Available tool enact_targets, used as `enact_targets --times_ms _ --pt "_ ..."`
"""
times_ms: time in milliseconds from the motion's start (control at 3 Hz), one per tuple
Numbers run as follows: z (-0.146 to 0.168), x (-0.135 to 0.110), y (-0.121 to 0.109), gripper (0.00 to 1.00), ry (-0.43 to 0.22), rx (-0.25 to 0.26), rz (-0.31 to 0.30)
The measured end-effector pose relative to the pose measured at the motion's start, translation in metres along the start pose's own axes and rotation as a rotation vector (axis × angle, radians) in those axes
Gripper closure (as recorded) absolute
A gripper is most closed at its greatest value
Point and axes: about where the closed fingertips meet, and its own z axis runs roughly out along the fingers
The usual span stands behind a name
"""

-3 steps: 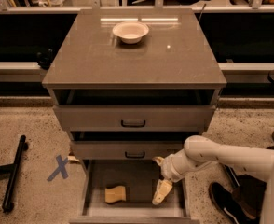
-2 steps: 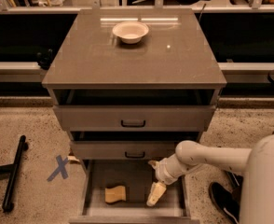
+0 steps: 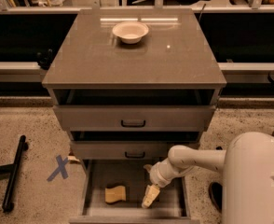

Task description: Pick sponge from bottom drawer and place on counter

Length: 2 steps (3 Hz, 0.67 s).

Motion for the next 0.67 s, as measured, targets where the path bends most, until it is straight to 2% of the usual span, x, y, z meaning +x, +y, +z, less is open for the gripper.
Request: enact_targets --times_ms 333,667 --pt "0.026 0.009 -0.012 0.00 -0.030 -0.013 -0.042" --pt "0.065 0.018 -0.036 0.00 -0.084 0.005 -0.097"
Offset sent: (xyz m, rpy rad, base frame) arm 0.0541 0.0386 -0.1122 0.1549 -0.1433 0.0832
